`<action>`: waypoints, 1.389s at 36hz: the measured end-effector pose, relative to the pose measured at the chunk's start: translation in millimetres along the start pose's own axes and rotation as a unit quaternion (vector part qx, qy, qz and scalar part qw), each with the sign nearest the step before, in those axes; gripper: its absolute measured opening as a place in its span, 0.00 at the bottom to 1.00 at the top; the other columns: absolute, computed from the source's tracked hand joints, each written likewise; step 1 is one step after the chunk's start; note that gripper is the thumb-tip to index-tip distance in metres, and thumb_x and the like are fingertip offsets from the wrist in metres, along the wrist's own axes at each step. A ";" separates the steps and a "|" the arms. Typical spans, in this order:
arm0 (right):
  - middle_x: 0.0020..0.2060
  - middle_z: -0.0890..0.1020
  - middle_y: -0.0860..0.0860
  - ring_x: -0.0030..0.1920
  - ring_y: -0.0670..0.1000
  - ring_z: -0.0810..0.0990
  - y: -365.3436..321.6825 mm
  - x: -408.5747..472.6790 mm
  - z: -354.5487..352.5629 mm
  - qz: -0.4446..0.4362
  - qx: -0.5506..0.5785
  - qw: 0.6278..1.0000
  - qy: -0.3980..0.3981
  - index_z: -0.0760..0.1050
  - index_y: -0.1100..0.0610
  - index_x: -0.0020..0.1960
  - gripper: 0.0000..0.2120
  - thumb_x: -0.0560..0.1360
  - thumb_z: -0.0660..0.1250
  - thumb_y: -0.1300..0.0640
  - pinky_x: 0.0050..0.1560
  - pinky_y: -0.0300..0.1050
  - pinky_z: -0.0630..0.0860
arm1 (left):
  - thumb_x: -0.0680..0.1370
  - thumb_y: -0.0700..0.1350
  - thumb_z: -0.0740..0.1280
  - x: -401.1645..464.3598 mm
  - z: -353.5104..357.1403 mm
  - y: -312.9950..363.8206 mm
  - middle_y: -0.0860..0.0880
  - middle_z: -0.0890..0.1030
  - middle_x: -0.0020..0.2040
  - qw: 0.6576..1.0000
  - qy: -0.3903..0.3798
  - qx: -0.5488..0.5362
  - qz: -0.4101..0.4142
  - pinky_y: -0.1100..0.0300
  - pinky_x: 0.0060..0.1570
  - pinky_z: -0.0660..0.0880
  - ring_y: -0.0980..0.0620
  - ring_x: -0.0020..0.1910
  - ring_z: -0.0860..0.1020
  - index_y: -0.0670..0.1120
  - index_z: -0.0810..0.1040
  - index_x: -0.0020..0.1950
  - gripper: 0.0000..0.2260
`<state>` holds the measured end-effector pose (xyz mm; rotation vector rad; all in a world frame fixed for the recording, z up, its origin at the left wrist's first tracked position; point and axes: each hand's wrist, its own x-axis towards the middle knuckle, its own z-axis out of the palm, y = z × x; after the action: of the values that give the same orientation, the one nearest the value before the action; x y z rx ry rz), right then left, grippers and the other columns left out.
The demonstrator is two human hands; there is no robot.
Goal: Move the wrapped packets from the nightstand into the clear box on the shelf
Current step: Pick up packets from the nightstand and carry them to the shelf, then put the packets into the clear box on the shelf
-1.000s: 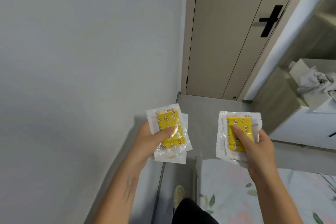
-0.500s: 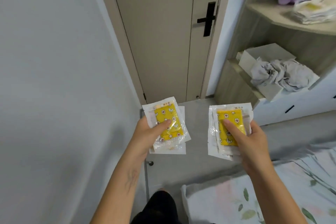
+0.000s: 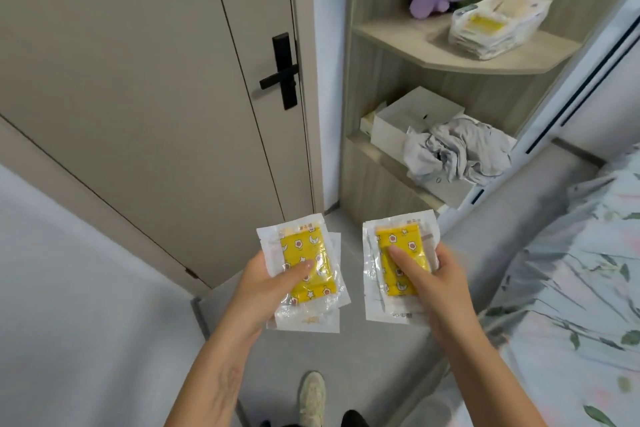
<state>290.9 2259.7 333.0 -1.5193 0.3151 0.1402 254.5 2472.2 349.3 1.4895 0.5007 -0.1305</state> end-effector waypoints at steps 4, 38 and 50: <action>0.39 0.85 0.48 0.37 0.45 0.84 -13.1 37.4 17.9 -0.003 0.006 0.999 0.031 0.78 0.53 0.48 0.08 0.71 0.73 0.57 0.36 0.36 0.79 | 0.74 0.40 0.71 52.6 2.8 19.7 0.49 0.86 0.48 0.999 -0.040 0.018 -0.015 0.58 0.45 0.81 0.51 0.47 0.84 0.47 0.79 0.56 0.11; 0.55 0.81 0.52 0.44 0.48 0.83 -158.8 349.5 -159.5 -0.020 0.094 0.986 0.139 0.66 0.47 0.65 0.32 0.67 0.77 0.58 0.34 0.32 0.77 | 0.57 0.44 0.81 337.9 335.5 154.7 0.50 0.85 0.51 0.959 -0.280 0.009 0.052 0.67 0.44 0.77 0.55 0.51 0.83 0.44 0.72 0.63 0.37; 0.48 0.85 0.51 0.50 0.52 0.84 -200.2 449.7 -90.9 -0.155 0.077 0.984 0.029 0.75 0.49 0.58 0.23 0.65 0.76 0.51 0.47 0.44 0.81 | 0.70 0.52 0.72 409.8 340.9 227.2 0.49 0.85 0.53 0.988 -0.133 -0.073 0.009 0.51 0.58 0.76 0.49 0.52 0.83 0.52 0.79 0.62 0.20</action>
<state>765.4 2111.7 392.8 -1.4022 0.1290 -0.1730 788.7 2252.6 395.8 1.3089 0.2747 -0.2688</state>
